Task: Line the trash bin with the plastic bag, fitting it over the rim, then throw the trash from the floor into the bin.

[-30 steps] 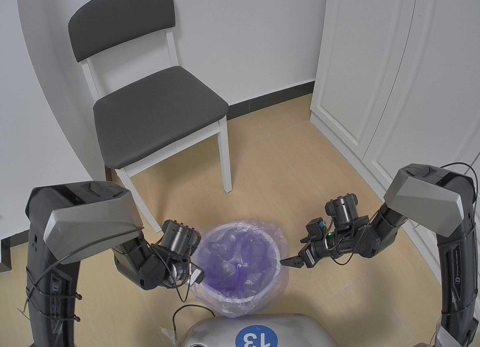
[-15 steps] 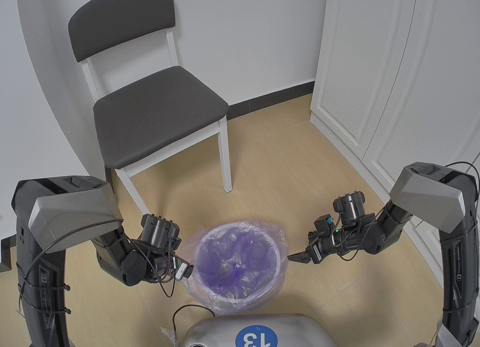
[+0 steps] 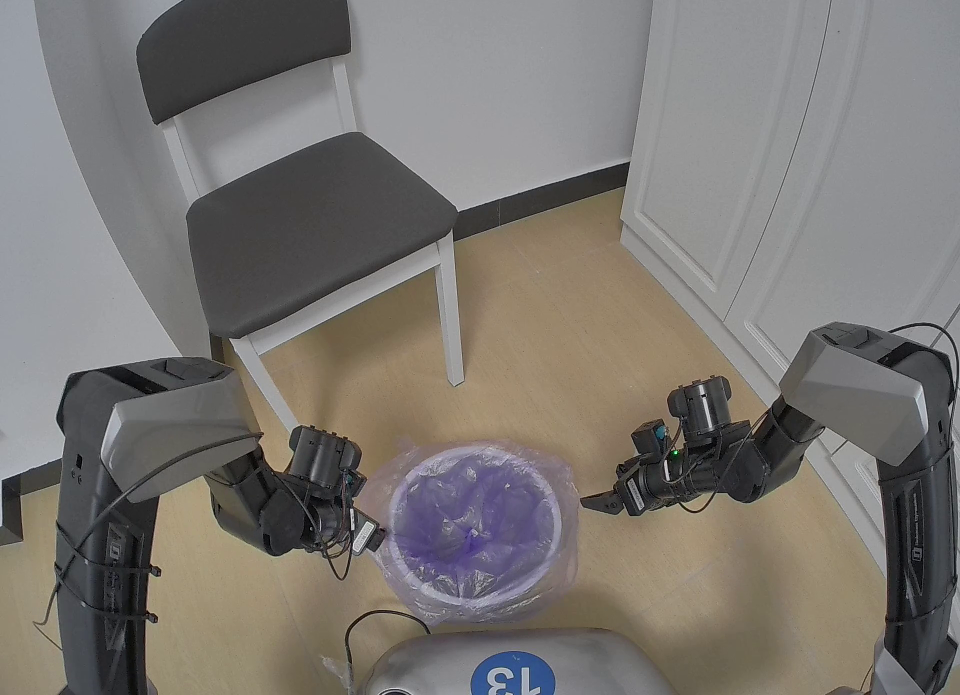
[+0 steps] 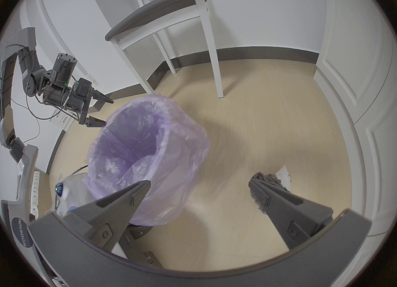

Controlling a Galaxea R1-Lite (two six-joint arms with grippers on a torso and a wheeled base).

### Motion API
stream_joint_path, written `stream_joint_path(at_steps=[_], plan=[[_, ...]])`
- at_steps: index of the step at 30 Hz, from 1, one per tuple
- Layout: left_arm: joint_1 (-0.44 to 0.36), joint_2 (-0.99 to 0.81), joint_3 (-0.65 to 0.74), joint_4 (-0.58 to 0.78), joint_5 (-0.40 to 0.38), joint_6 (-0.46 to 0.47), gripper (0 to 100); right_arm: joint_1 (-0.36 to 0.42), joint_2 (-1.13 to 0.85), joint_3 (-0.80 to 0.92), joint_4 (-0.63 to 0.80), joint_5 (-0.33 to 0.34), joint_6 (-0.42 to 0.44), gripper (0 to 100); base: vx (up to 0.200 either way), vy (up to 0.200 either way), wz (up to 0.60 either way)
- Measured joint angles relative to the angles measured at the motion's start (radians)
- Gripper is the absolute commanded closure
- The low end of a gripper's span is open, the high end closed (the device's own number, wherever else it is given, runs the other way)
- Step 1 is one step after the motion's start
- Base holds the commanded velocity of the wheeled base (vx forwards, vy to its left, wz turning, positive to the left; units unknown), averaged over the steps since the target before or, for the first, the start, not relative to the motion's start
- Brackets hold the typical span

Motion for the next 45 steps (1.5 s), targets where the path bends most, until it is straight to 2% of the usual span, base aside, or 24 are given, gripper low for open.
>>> stream_joint_path(at_steps=[3,6,10,16,27,30,39,42,45], plan=[[0.000,0.019,-0.064,0.061,-0.003,0.011,0,-0.010,0.010,-0.061,0.062,-0.009,-0.012,0,0.000,0.000,0.00],[-0.004,0.034,-0.118,0.107,-0.005,0.017,0,-0.014,0.021,-0.138,0.189,-0.033,-0.037,0,0.000,0.000,0.00],[-0.007,0.056,-0.199,0.150,-0.007,0.022,0,-0.022,0.046,-0.288,0.377,-0.090,-0.085,0,0.000,0.000,0.00],[-0.007,0.082,-0.273,0.175,-0.009,0.026,0,-0.018,0.108,-0.487,0.512,-0.175,-0.147,0,0.000,0.000,0.00],[0.007,0.086,-0.279,0.173,-0.009,0.016,0,0.000,0.247,-0.848,0.871,-0.205,-0.208,0,0.000,0.000,0.00],[0.008,0.083,-0.274,0.162,-0.009,0.015,0,0.002,0.282,-0.887,0.873,-0.205,-0.232,0,0.000,0.000,0.00],[0.010,0.080,-0.261,0.116,-0.006,0.006,0,0.027,0.373,-0.907,0.727,-0.198,-0.262,0,0.000,0.000,0.00],[0.010,0.083,-0.255,0.084,-0.006,0.004,0,0.025,0.398,-0.908,0.607,-0.198,-0.234,0,0.000,0.000,0.00],[0.009,0.087,-0.243,0.049,-0.006,-0.004,0,0.026,0.417,-0.909,0.534,-0.195,-0.154,0,0.000,0.000,0.00]])
